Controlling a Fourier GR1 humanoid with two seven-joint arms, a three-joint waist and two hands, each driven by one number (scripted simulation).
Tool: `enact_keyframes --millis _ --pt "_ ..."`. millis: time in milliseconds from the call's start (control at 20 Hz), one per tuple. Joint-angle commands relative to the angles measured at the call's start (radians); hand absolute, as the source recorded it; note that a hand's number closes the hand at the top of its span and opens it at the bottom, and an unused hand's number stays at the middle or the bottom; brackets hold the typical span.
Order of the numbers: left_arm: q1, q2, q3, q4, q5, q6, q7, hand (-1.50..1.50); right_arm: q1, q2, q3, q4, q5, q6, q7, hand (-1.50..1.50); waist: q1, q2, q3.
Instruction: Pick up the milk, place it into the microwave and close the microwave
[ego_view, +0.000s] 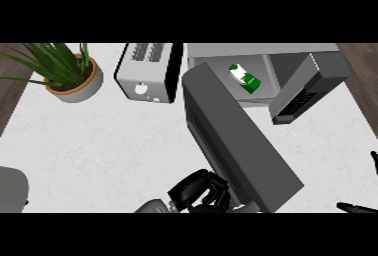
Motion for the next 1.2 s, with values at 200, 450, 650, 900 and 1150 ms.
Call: enact_keyframes --millis 200,450,650,900,1150 --pt "-0.105 -0.012 -0.162 -0.004 0.2 0.187 -0.026 -1.5 0.0 0.011 0.048 -0.098 -0.031 0.119 -0.044 -1.5 -0.062 0.006 -0.003" --pt "-0.205 -0.012 -0.167 0.004 0.286 0.262 0.003 1.5 -0.024 0.003 0.079 -0.165 -0.048 0.111 0.016 -1.5 -0.101 0.011 -0.004" --pt "-0.239 -0.013 -0.189 0.013 0.34 0.326 -0.014 1.5 -0.035 0.001 0.107 -0.212 -0.06 0.114 0.062 -1.5 -0.13 0.018 -0.005" --pt "-0.361 -0.013 -0.158 0.015 0.379 0.393 -0.037 1.5 -0.057 -0.024 0.13 -0.249 -0.074 0.131 0.102 -1.5 -0.165 0.024 -0.004" --pt "-0.456 -0.013 -0.129 0.055 0.426 0.428 -0.042 1.5 -0.087 -0.057 0.143 -0.294 -0.083 0.136 0.136 -1.5 -0.212 0.038 -0.003"
